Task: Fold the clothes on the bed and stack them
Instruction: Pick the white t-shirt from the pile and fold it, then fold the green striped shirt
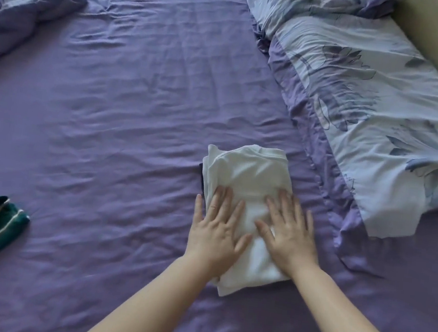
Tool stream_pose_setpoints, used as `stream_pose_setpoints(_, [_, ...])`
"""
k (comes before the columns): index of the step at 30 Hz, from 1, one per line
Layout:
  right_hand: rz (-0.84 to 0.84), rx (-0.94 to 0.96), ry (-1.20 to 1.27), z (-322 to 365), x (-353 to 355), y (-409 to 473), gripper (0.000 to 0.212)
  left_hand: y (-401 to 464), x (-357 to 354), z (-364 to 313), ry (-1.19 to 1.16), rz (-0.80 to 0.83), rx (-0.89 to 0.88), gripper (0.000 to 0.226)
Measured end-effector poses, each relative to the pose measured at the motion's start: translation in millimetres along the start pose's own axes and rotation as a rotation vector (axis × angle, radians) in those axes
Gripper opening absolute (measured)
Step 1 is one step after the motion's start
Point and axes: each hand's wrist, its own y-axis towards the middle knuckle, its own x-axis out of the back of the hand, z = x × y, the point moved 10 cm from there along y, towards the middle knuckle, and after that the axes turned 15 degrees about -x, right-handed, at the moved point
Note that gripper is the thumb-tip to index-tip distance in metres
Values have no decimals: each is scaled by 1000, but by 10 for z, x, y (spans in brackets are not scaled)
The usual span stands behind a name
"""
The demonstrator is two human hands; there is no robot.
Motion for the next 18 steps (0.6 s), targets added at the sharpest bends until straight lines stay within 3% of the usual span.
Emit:
stream_pose_setpoints(10, [138,-142,-195,-48,-176,78,66,43,-207,102,-176,189,-16,72])
stream_pose_setpoints(14, [35,-219,-105,284,140,-194,57,-216,84,80,-190,204,-86,61])
stream_pose_setpoints(18, [140,-169,-45,853,77,-623,62,-901,184,414,-171,253,35,56])
